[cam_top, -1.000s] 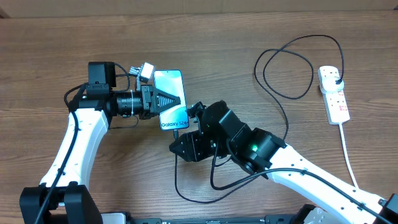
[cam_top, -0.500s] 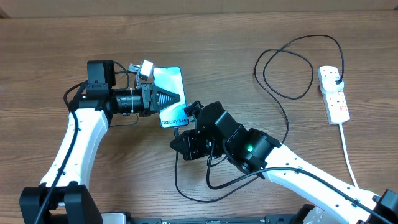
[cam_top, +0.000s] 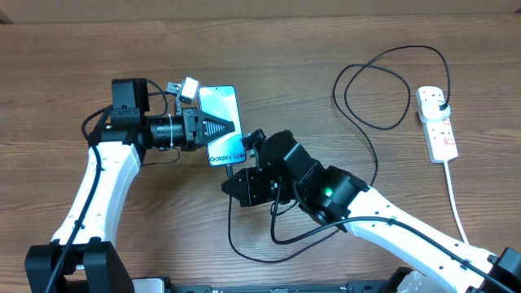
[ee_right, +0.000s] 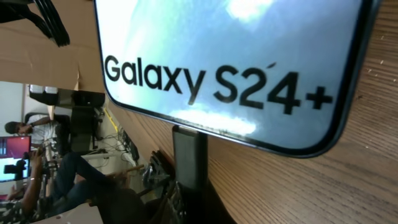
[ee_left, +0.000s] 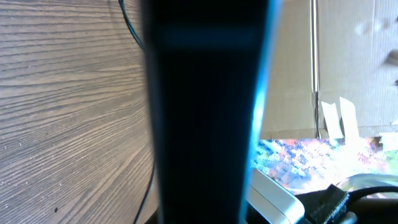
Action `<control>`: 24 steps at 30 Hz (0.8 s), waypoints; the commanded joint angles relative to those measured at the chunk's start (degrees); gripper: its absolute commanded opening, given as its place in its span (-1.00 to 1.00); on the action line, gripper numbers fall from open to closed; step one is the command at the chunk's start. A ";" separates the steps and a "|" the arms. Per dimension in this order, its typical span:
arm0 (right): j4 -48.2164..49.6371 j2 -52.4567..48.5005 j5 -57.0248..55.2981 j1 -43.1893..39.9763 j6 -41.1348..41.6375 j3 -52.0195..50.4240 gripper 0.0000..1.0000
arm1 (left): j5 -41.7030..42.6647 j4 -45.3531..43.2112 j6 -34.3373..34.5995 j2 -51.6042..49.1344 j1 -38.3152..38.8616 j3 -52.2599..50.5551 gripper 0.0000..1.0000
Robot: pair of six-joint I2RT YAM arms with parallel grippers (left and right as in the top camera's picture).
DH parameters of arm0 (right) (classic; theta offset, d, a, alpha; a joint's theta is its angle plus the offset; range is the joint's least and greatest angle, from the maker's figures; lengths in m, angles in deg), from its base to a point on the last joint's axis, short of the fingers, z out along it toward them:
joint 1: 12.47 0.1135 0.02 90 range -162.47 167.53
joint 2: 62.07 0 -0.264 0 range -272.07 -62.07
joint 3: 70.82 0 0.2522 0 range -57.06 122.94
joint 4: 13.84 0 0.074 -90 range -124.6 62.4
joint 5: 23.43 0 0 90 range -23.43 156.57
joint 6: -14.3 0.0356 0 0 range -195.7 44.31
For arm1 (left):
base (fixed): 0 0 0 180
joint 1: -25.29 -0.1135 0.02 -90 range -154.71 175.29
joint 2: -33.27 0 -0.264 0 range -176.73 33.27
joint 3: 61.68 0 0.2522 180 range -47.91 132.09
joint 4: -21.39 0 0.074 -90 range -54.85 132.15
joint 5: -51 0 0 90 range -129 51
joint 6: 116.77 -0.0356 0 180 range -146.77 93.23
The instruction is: Plug charger to phone and switch on socket
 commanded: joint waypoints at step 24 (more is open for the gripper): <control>3.67 0.00 1.11 -3.26 -3.58 0.94 0.76 | 3.87 0.61 -0.70 1.18 0.09 0.20 -0.91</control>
